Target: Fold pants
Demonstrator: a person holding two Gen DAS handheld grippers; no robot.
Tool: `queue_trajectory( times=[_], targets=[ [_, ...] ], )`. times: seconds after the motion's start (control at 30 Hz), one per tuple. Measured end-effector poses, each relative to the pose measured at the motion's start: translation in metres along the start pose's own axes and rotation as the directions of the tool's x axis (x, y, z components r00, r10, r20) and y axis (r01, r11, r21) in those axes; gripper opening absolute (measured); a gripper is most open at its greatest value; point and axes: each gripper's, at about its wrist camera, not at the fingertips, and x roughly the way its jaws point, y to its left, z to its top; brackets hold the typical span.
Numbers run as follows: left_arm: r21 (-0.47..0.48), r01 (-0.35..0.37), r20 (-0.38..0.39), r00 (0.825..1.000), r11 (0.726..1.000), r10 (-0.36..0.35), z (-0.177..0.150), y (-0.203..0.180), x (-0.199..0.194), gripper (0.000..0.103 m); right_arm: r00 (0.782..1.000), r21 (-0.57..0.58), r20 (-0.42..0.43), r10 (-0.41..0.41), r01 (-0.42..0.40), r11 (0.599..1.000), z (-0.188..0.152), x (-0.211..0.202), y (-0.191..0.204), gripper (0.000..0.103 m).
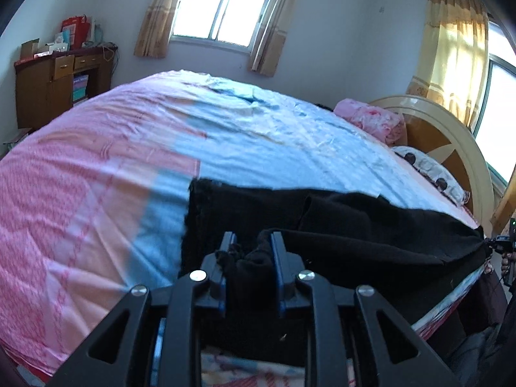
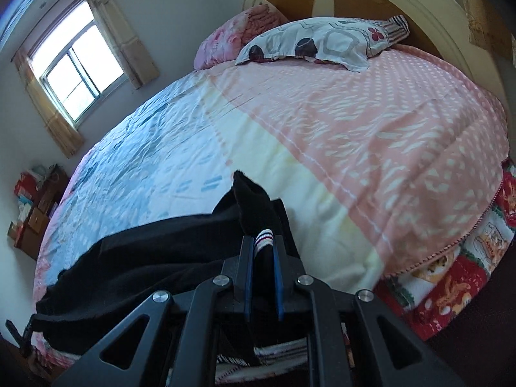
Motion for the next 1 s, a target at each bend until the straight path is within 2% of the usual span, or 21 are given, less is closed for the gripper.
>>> queue_trajectory(
  times=[0.1,0.17,0.2,0.23,0.27,0.33,0.37,0.47,0.5,0.6,0.67,0.73,0.83,0.9,0.93,1.0],
  targets=[
    [0.034,-0.029,0.008,1.000,0.999,0.029,-0.006,-0.001,-0.002,0.036,1.000,-0.056,-0.008,-0.013,0.013,0.998,-0.007,-0.006,0.005,0.011],
    [0.042,-0.056,0.014,0.998,0.998,0.056,-0.008,0.002,-0.007,0.057,1.000,-0.070,-0.012,-0.020,0.019,0.997,-0.009,-0.010,0.005,0.013],
    [0.066,-0.067,0.014,0.998,0.996,0.066,-0.008,0.004,-0.012,0.061,1.000,-0.057,-0.007,-0.022,0.022,0.998,-0.010,-0.014,0.003,0.016],
    [0.085,-0.083,0.016,0.997,0.993,0.082,-0.008,0.004,-0.015,0.072,1.000,-0.041,-0.001,-0.021,0.021,0.999,-0.011,-0.018,-0.001,0.023],
    [0.113,-0.108,0.021,0.994,0.988,0.106,-0.009,0.005,-0.021,0.082,1.000,-0.034,0.002,-0.025,0.025,0.999,-0.011,-0.021,-0.004,0.035],
    [0.156,-0.126,0.015,0.992,0.980,0.126,-0.011,0.005,-0.026,0.091,0.998,-0.034,0.025,-0.065,0.066,0.997,-0.014,-0.031,-0.005,0.051],
    [0.185,-0.146,0.007,0.989,0.972,0.147,-0.013,0.004,-0.027,0.095,0.995,-0.035,0.049,-0.084,0.086,0.996,-0.016,-0.038,-0.005,0.052],
    [0.293,-0.212,-0.005,0.975,0.932,0.223,-0.021,-0.003,-0.026,0.098,0.985,-0.051,0.111,-0.133,0.139,0.989,-0.019,-0.053,0.004,0.052],
    [0.307,-0.217,-0.010,0.973,0.927,0.231,-0.023,-0.003,-0.025,0.098,0.981,-0.061,0.131,-0.145,0.154,0.986,-0.020,-0.056,0.009,0.052],
    [0.272,-0.162,-0.055,0.982,0.948,0.183,-0.025,-0.002,-0.026,0.098,0.983,-0.114,0.144,-0.119,0.135,0.984,-0.019,-0.060,0.040,0.052],
    [0.271,-0.130,-0.067,0.986,0.954,0.154,-0.028,-0.006,-0.032,0.098,0.991,-0.212,0.130,-0.028,0.055,0.976,-0.021,-0.061,0.077,0.052],
    [0.247,-0.096,-0.069,0.991,0.964,0.117,-0.033,-0.008,-0.040,0.098,0.995,-0.315,0.093,0.036,-0.005,0.949,-0.026,-0.059,0.115,0.052],
    [0.187,-0.056,-0.093,0.993,0.981,0.074,-0.041,-0.003,-0.043,0.096,0.989,-0.502,0.001,0.146,-0.126,0.856,-0.049,-0.045,0.189,0.052],
    [0.117,-0.002,-0.113,0.993,0.993,0.015,-0.044,-0.002,-0.038,0.087,0.974,-0.551,-0.088,0.209,-0.223,0.804,-0.069,-0.025,0.229,0.052],
    [0.117,-0.014,-0.104,0.994,0.993,0.027,-0.044,-0.005,-0.037,0.076,0.964,-0.565,-0.131,0.233,-0.266,0.781,-0.078,-0.016,0.245,0.052],
    [0.128,-0.041,-0.088,0.995,0.991,0.052,-0.041,-0.010,-0.031,0.072,0.940,-0.623,-0.222,0.258,-0.340,0.704,-0.105,0.009,0.288,0.052]
  ],
)
